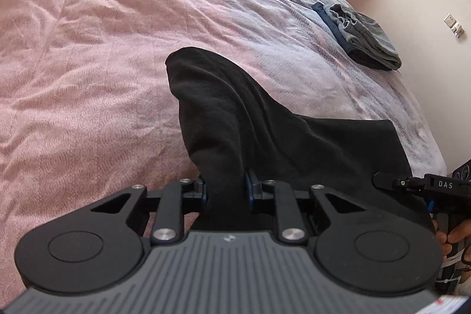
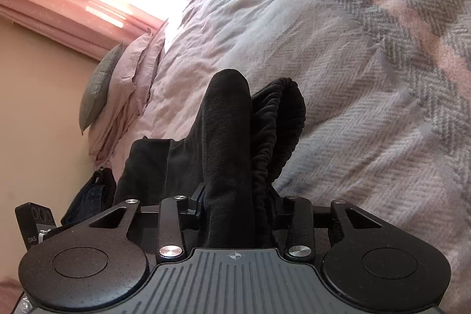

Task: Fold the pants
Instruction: 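Lift and carry the trousers bundle with both grippers toward the grey folded clothes stack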

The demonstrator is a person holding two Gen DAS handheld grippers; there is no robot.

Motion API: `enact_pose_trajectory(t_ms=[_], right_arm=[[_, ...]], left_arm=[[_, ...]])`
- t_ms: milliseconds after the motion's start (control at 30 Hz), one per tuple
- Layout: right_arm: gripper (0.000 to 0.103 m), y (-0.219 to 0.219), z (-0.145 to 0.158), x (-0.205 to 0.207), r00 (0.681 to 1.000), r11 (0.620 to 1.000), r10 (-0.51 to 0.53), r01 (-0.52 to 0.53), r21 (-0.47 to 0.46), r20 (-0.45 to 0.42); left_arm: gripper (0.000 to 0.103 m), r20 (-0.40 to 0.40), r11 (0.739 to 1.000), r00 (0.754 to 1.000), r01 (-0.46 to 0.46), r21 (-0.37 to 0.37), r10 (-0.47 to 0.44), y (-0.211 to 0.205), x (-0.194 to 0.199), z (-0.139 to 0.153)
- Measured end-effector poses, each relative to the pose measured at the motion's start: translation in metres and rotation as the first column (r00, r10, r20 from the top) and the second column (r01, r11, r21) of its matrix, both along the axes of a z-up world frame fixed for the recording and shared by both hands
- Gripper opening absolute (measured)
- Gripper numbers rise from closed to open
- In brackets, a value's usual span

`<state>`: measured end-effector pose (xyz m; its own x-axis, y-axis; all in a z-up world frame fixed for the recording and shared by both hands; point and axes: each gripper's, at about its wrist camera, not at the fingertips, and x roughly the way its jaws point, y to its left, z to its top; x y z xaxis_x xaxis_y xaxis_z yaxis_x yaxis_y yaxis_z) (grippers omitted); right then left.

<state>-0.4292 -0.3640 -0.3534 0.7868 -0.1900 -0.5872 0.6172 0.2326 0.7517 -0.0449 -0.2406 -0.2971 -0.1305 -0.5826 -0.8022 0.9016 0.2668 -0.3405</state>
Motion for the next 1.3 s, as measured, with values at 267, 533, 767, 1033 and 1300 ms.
enact_pose_trajectory(t_ms=[267,533,767,1033,1300], right_arm=[[0.035,-0.020,0.106,-0.016,0.997,0.997,-0.075,0.074,-0.007,-0.033],[0.036,-0.088,0.155,-0.069,0.987,0.986,-0.158,0.157,-0.053,-0.006],[0.036,-0.229,0.166,-0.142,0.995,0.993,-0.093,0.091,-0.073,-0.029],[0.036,-0.436,0.175,-0.214,0.998,0.990,0.014,-0.023,-0.137,-0.066],[0.036,-0.583,0.159,-0.238,0.998,0.972,0.042,-0.051,-0.231,-0.041]], left_arm=[[0.018,-0.062,0.998,0.997,0.048,-0.039,-0.051,-0.039,-0.020,0.096],[0.017,-0.058,0.987,0.991,0.114,-0.116,-0.121,-0.136,-0.076,0.133],[0.017,-0.065,0.991,0.996,0.052,-0.126,-0.060,-0.257,-0.159,0.125],[0.017,-0.076,0.987,0.997,-0.036,-0.157,0.024,-0.423,-0.248,0.111],[0.018,-0.020,0.977,0.999,-0.033,-0.209,0.029,-0.557,-0.277,0.102]])
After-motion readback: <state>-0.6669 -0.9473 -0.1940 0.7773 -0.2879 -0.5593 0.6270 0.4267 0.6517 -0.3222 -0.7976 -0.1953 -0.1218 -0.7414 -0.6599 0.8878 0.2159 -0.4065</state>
